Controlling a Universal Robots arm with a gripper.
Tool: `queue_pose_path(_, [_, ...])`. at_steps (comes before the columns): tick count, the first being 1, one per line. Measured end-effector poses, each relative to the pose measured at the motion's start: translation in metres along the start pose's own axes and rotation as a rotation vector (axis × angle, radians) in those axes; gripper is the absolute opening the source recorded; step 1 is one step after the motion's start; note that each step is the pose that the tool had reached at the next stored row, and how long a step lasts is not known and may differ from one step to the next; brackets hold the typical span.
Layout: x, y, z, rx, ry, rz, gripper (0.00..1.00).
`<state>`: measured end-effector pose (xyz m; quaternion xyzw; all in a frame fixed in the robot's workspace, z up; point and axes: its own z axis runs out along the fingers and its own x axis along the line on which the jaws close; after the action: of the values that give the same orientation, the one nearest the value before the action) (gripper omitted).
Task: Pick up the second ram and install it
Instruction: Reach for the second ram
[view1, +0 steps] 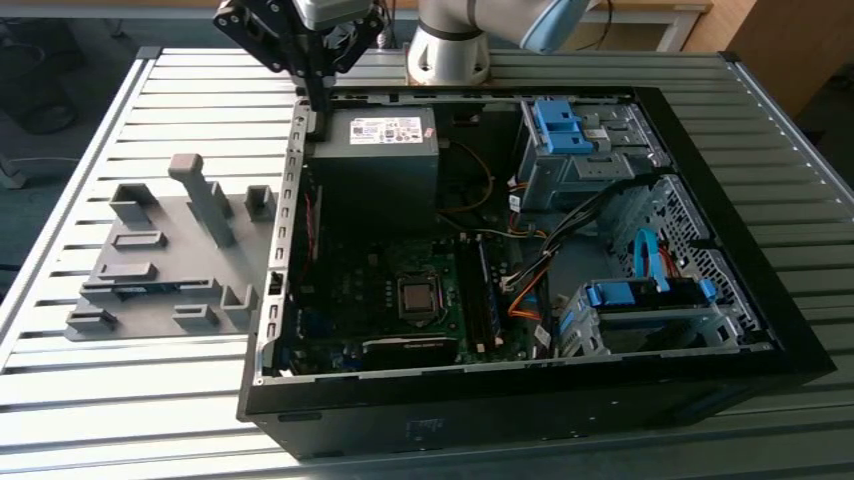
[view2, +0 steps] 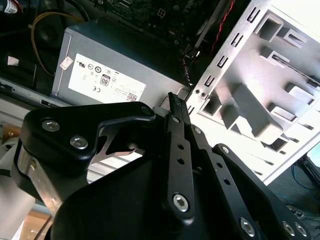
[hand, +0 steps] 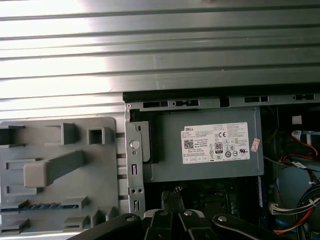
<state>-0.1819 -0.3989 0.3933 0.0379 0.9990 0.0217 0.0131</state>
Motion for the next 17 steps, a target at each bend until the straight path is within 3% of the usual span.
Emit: queue_pose_path(17, [0.0046,-0.0004,-0.0001,0.0000,0.0000,0.000,0.11])
